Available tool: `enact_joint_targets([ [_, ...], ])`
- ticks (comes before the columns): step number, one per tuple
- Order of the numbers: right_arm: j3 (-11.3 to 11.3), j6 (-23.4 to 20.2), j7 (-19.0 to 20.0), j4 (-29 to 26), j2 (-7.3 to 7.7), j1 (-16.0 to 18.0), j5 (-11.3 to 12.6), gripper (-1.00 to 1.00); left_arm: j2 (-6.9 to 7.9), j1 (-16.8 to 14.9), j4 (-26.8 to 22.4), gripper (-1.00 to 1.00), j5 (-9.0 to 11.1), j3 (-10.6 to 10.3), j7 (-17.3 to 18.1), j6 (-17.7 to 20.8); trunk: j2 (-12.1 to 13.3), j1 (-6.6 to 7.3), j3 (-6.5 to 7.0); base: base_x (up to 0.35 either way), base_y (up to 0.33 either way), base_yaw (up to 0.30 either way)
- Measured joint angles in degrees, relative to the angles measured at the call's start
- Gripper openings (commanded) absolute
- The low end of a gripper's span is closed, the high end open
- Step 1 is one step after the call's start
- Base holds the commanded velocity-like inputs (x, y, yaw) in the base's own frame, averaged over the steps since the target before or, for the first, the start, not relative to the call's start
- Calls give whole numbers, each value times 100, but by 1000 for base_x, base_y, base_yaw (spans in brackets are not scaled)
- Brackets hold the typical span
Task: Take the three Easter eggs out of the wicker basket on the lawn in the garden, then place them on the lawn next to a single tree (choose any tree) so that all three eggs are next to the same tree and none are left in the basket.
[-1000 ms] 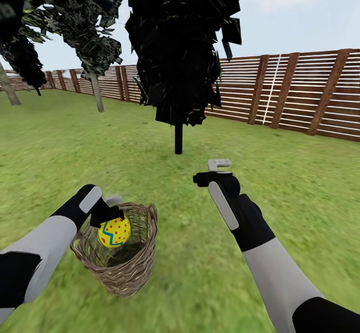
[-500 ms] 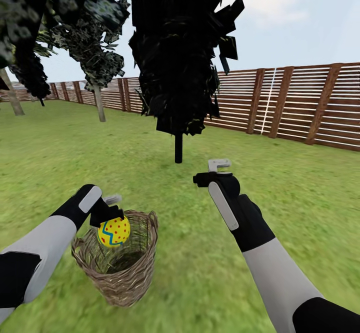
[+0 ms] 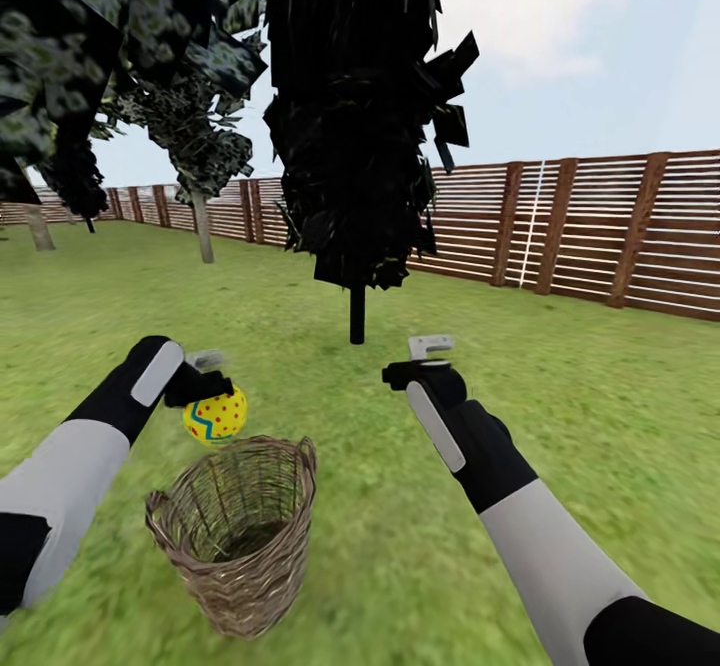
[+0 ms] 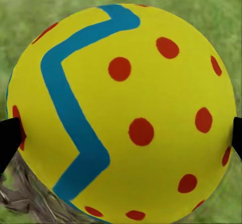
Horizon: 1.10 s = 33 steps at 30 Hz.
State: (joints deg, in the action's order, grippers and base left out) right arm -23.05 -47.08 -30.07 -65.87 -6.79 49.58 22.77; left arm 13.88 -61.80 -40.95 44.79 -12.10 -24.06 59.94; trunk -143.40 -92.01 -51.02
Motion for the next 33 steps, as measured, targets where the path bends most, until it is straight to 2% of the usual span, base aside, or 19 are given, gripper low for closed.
enact_joint_targets([
  [4, -162, 29, 0, 31, -3, -104, 0, 100, 394, 21, -478, -100, 2, 32, -31, 0, 5, 10, 89, 0, 0, 0],
  [8, -308, 187, 1, 71, 0, -193, 1, 100, 925, 39, -830, -100, -3, 45, -54, 0, 11, 21, 177, 0, 0, 0],
  [9, -332, 215, 3, 79, 0, -246, 2, 100, 1101, 44, -885, -100, -28, 47, -154, 1, 12, 20, 178, 0, 0, 0],
  [11, -439, 236, 5, 85, 3, -355, -5, 100, 1358, 50, -900, -100, -22, 71, -426, 1, 12, 20, 178, 0, 0, 0],
  [12, -501, 244, 5, 86, 6, -425, -7, 100, 1471, 57, -892, -100, -10, 193, -557, 1, 12, 20, 178, 0, 0, 0],
  [15, -638, 252, 2, 80, 2, -635, -1, 100, 1561, 297, -886, -100, 39, 700, -689, -129, 13, 19, 177, 0, 0, 0],
  [17, -730, 265, 1, 79, -3, -721, 25, 100, 1568, 473, -890, -100, 55, 849, -701, -186, 12, 20, 177, 0, 0, 0],
  [19, -964, 611, -19, 75, -13, -887, 50, 100, 1576, 717, -889, -100, 76, 984, -685, -294, 12, 19, 177, 0, 0, 0],
  [22, -1507, 979, -44, 72, -17, -965, 65, 100, 1568, 834, -900, -100, 95, 1028, -679, -345, 12, 20, 175, -5, 0, 33],
  [25, -1822, 1093, -41, 71, -12, -1057, 65, 100, 1545, 867, -908, -100, 100, 1036, -703, -363, 13, 18, 163, -91, 0, 176],
  [29, -1883, 1213, -50, 62, -8, -1240, 59, 100, 1535, 874, -886, -100, 95, 1036, -713, -367, 13, 18, 141, -110, 0, 185],
  [33, -1865, 1279, -57, 57, -5, -1284, 56, 100, 1528, 875, -880, -100, 87, 1035, -716, -380, 12, 20, 128, -20, 0, 52],
])
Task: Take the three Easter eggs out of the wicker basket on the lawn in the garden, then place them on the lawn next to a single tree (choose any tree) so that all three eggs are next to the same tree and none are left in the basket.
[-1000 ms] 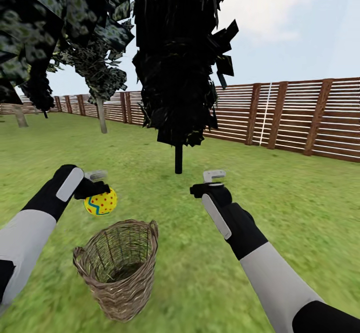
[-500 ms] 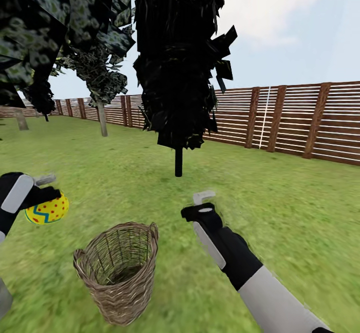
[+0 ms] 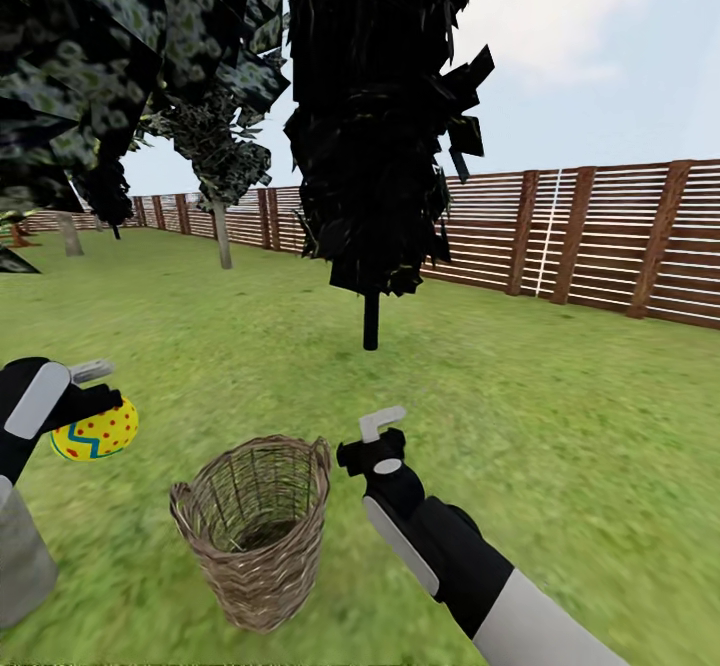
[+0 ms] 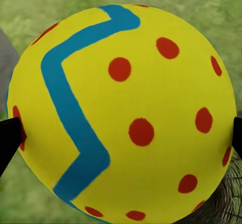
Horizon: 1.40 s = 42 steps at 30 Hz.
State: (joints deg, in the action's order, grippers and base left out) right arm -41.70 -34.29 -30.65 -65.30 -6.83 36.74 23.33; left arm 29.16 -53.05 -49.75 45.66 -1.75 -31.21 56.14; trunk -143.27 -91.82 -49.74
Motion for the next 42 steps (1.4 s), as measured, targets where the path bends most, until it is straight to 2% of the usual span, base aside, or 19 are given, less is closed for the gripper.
enact_joint_targets([
  [7, 17, 27, 12, 5, 9, -7, -3, 100, -26, 0, 5, -100, -42, -9, -2, -23, 0, -2, -2, -138, 0, 11],
  [13, 0, 28, 12, 7, -3, -7, -1, 100, -59, 1, 34, -100, -42, -17, -1, -89, 0, 0, -2, -23, 0, 225],
  [16, 7, 28, 12, 12, -2, -7, -3, 100, -235, 1, 100, -100, -31, -13, -11, -239, 0, 0, -2, -1, 0, 287],
  [20, 15, 28, 12, 14, -1, -7, -9, 100, -662, 1, 414, -100, -2, 2, -181, -679, 1, 0, -2, 0, 0, 290],
  [21, 10, 28, 12, 14, -2, -7, -9, 100, -708, 0, 561, -100, 2, 7, -201, -723, 0, 0, -2, 0, 0, 290],
  [25, -5, 28, 12, 14, -10, -7, -4, 100, -778, 0, 1053, -100, 34, 49, -200, -806, 0, 0, -2, 0, 0, 290],
  [31, -23, 28, 12, 14, -17, -7, -1, 100, -791, 55, 1641, -100, 28, 122, -183, -999, 0, 0, -2, 0, 0, 290],
  [36, -25, 28, 12, 14, -14, -7, -1, 100, -800, 215, 2185, -100, -19, 92, -163, -1576, 0, 0, -2, 0, 0, 290],
  [39, -29, 28, 12, 14, -19, -7, -1, 100, -948, 339, 2272, -100, -40, 70, -159, -1839, 0, 0, -2, 0, 0, 289],
  [42, -33, 26, 12, 14, -36, -7, 2, 100, -1226, 366, 2284, -100, -44, 30, -153, -1966, 0, 0, -2, 0, 0, 288],
])
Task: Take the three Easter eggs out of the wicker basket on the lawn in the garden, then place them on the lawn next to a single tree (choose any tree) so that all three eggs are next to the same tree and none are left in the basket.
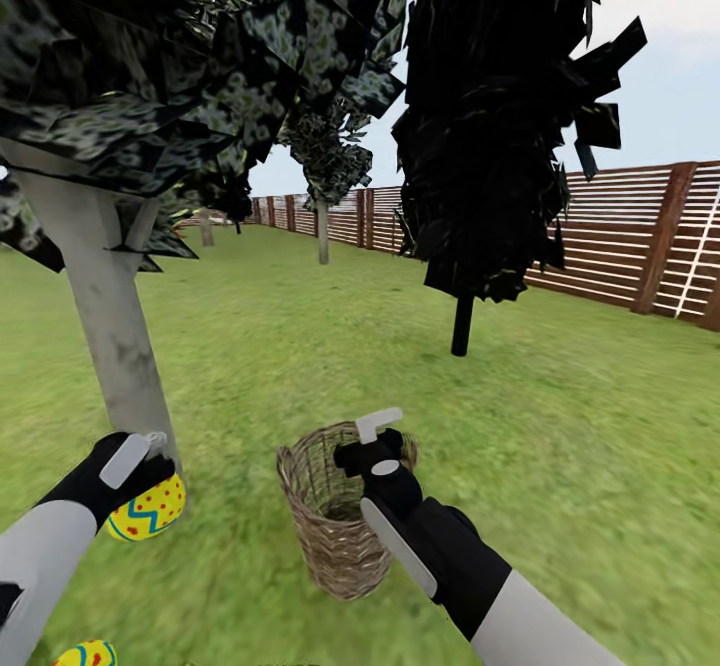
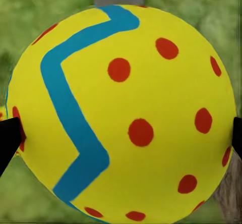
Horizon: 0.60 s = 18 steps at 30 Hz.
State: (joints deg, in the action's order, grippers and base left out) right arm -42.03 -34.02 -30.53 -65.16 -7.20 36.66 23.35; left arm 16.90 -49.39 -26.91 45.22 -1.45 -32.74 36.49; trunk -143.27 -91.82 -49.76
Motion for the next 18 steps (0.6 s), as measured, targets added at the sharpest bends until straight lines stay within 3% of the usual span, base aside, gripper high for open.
enact_joint_targets([
  [5, 0, 1, 0, 0, -12, 0, 3, 100, -329, 8, 4, -100, -36, -26, 333, -47, 0, 0, 0, 0, 0, 247],
  [10, 0, -4, 0, 0, -11, 0, -2, 100, -390, 69, 12, -100, -53, -65, 450, -334, 0, 0, 0, 0, 0, 111],
  [18, -22, -8, 10, -23, -12, -8, 0, 100, -426, 270, 196, -100, -39, -384, 1051, -586, 0, 0, 0, 0, 0, 8],
])
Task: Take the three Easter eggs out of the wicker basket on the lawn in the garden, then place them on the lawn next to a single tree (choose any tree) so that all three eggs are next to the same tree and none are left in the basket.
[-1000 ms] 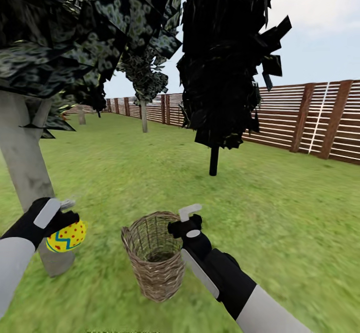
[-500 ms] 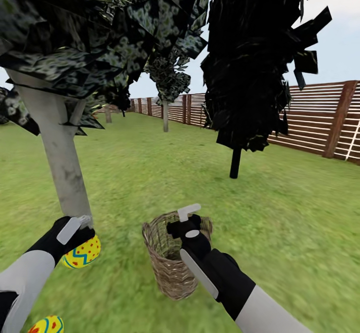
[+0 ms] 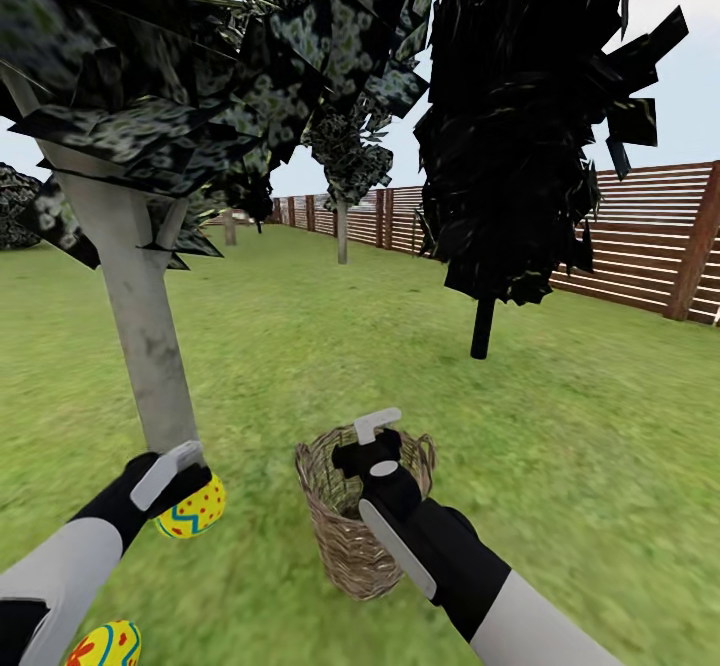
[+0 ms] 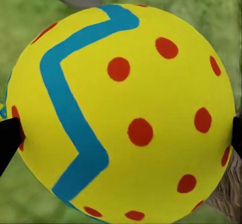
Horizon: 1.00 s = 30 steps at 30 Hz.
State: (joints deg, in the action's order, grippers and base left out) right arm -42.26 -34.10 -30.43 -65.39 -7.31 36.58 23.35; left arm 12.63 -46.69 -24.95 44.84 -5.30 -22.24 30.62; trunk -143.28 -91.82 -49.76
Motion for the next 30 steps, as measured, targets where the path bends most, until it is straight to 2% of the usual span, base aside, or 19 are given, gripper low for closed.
enact_joint_targets([
  [6, -131, 1, -6, -16, 0, -33, -1, 100, -27, 11, 19, -100, -1, -31, 437, -37, 0, 0, 0, 0, 0, 1],
  [15, -163, 0, -3, -22, -8, -35, -2, 100, -31, 12, 20, -100, 8, -26, 523, -78, 0, 0, 0, 0, 0, 148],
  [23, -170, 1, 2, -30, -8, -35, -1, 100, -31, 13, 21, -100, -5, -30, 532, -105, -10, -21, -177, 0, 0, 15],
  [26, -173, 1, 10, -33, -8, -35, 2, 100, -31, 17, 41, -100, -9, -31, 535, -308, -14, -29, -243, 0, 0, 0],
  [30, -368, 1, 15, -36, -8, -36, 2, 100, -31, 15, 224, -100, -16, -29, 540, -515, -20, -39, -332, 0, 0, 0],
])
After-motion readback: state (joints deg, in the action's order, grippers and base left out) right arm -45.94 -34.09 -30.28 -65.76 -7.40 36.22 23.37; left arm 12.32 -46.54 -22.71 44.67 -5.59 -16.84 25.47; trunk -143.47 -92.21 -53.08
